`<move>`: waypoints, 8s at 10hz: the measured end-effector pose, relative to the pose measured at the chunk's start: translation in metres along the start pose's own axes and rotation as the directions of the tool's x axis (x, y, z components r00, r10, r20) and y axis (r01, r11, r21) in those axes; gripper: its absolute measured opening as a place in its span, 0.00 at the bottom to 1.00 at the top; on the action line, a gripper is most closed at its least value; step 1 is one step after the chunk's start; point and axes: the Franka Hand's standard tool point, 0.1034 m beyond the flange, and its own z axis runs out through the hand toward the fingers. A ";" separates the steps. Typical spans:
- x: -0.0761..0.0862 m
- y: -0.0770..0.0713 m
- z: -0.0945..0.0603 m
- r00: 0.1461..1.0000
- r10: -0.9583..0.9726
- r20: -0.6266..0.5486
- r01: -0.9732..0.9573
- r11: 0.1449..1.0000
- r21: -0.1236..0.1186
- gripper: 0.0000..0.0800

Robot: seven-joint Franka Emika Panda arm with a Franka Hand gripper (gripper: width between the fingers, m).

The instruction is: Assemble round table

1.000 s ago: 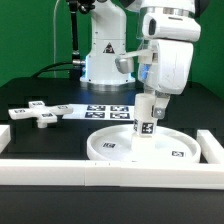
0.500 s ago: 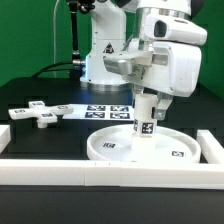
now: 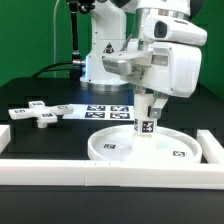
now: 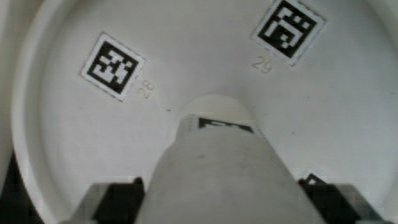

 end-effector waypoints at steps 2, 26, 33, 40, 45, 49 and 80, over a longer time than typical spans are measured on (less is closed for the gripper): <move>0.001 0.001 0.000 0.999 0.055 0.000 -0.055 0.999 -0.001 0.51; 0.008 0.001 0.002 -0.550 0.832 0.074 -0.829 -0.554 0.076 0.51; 0.006 -0.002 0.003 -0.960 0.222 0.170 -0.213 -0.974 0.075 0.51; 0.004 -0.002 0.004 -0.899 -0.353 0.260 0.366 -0.931 0.000 0.51; 0.005 -0.004 0.006 -0.505 -0.816 0.280 0.824 -0.553 -0.126 0.51; 0.006 -0.004 0.006 -0.331 -0.908 0.258 0.907 -0.382 -0.179 0.51; 0.006 -0.004 -0.003 0.349 0.937 0.009 -0.918 0.339 0.205 0.81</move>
Offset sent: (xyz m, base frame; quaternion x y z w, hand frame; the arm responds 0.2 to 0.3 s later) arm 0.0086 -0.0026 -0.0050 0.0237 -0.0060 0.1166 0.9929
